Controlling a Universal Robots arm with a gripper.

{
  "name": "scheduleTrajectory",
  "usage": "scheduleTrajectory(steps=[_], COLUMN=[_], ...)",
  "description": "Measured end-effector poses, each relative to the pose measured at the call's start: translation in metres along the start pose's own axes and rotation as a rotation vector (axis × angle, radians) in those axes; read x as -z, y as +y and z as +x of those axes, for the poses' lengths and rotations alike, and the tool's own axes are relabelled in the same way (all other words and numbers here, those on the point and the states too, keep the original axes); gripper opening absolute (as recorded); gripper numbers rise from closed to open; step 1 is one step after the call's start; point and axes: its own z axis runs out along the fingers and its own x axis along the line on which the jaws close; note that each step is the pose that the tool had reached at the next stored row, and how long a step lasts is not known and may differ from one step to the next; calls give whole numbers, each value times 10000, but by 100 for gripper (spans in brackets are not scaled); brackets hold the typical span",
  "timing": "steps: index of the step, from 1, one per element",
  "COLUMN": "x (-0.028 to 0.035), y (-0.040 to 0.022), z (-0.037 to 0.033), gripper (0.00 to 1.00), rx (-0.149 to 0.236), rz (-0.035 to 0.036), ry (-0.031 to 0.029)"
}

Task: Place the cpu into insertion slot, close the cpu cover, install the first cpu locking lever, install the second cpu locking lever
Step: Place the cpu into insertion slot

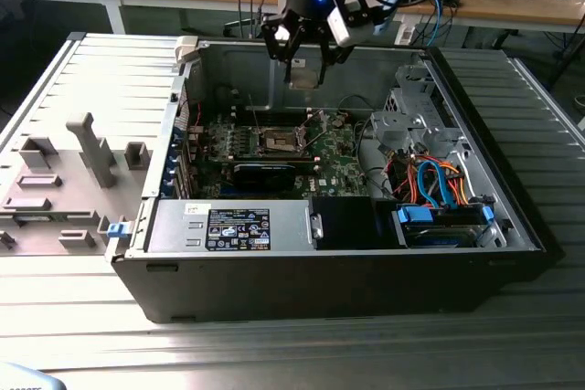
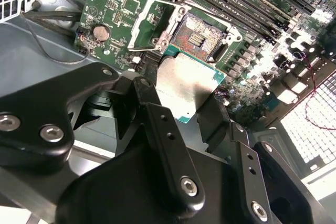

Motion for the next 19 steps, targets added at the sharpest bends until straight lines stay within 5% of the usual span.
scheduleTrajectory(steps=[14, 17, 19], x=[-36, -38, -43], y=[-41, -41, -42], z=[89, 92, 97], gripper=[54, 54, 54], rx=[3, 5, 8], rz=[28, 324, 361], ry=[1, -7, -9])
